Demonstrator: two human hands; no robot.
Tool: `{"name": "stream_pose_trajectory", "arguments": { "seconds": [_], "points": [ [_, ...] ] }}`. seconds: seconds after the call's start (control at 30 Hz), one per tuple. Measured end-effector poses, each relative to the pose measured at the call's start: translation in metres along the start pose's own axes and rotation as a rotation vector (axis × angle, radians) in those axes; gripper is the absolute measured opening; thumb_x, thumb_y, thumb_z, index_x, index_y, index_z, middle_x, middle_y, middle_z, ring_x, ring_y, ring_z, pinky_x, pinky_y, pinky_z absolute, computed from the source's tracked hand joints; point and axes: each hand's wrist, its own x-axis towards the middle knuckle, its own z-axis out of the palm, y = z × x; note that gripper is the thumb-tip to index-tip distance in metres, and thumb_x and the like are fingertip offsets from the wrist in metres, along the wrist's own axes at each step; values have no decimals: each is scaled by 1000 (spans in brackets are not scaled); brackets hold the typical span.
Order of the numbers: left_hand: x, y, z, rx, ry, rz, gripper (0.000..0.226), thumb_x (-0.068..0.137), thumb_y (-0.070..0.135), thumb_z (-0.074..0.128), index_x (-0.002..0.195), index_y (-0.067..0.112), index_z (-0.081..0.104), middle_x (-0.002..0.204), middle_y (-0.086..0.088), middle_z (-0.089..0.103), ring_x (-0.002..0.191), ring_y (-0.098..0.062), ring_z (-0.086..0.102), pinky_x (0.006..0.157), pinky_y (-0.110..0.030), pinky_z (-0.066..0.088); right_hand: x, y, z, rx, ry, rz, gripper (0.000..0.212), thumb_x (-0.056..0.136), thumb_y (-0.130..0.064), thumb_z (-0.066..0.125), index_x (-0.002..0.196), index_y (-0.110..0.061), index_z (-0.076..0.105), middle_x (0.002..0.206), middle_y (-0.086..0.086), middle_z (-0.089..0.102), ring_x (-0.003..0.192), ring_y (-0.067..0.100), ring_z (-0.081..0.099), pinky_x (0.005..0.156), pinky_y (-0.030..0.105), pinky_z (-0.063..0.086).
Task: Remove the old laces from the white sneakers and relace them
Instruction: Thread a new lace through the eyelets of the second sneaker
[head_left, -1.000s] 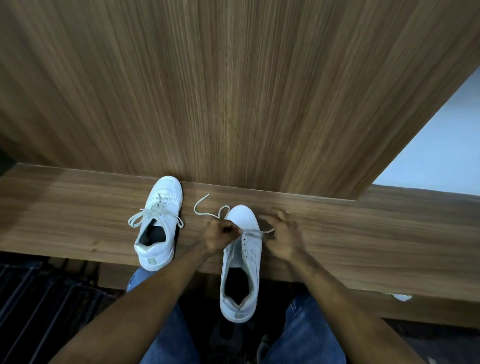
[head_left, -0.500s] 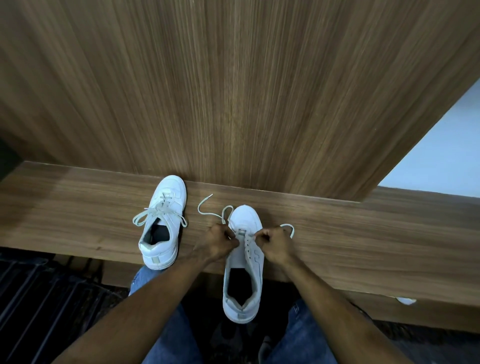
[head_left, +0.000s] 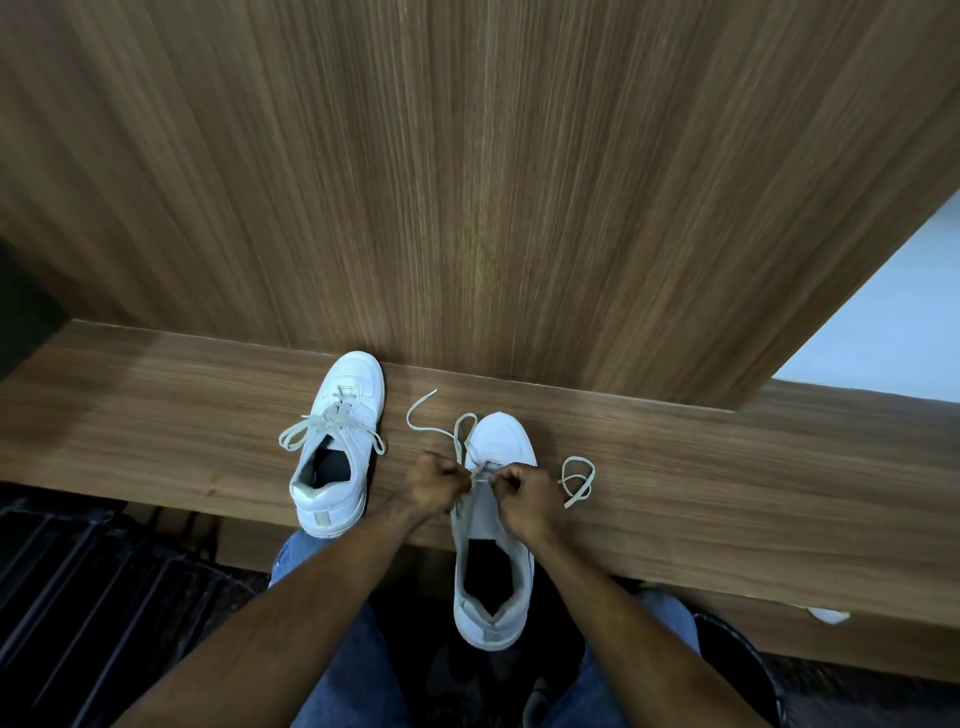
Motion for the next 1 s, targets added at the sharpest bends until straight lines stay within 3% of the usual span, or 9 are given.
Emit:
{"name": "stream_pose_trajectory", "arguments": {
  "seconds": [0.33, 0.5, 0.63, 0.8, 0.93, 1.0],
  "points": [
    [-1, -2, 1, -82, -9, -61, 35, 85, 0, 58, 54, 16, 60, 34, 11, 45, 29, 1, 36, 35, -12, 31, -2, -5, 1, -182, -5, -44, 17, 92, -27, 49, 93, -20, 64, 105, 0, 67, 102, 26, 62, 78, 34, 47],
    [-2, -3, 2, -207, -27, -131, 13, 86, 6, 60, 78, 11, 69, 64, -8, 57, 46, -11, 49, 37, -13, 37, -3, -7, 1, -297, 14, -98, 18, 95, -26, 44, 100, -17, 59, 113, 4, 61, 104, 29, 60, 79, 36, 45],
    [-1, -5, 4, -185, -29, -130, 18, 86, 8, 60, 71, 14, 69, 61, -6, 56, 45, -11, 48, 38, -14, 35, -4, -9, 2, -360, 24, -112, 20, 96, -26, 41, 104, -15, 57, 113, 6, 60, 104, 29, 60, 79, 36, 45],
    [-5, 0, 5, -384, -66, -233, 15, 93, 15, 56, 85, 7, 66, 76, -11, 62, 57, -20, 56, 48, -21, 47, 1, -7, 5, -292, -41, -104, 19, 94, -20, 43, 99, -16, 61, 111, 5, 63, 106, 29, 59, 79, 35, 45],
    [0, 5, 4, -307, -80, -215, 17, 89, 10, 63, 73, 5, 63, 72, -16, 59, 46, -15, 52, 42, -19, 41, 1, -8, 4, -280, -26, -115, 22, 92, -20, 46, 102, -19, 66, 111, 4, 61, 104, 27, 60, 79, 33, 47],
    [5, 9, 3, -224, -46, -191, 23, 85, 2, 64, 63, 4, 61, 57, -10, 59, 38, -9, 52, 39, -17, 38, 0, -7, 3, -277, -40, -121, 23, 91, -21, 48, 106, -20, 66, 112, 5, 58, 105, 28, 59, 79, 34, 47]
  ]
}}
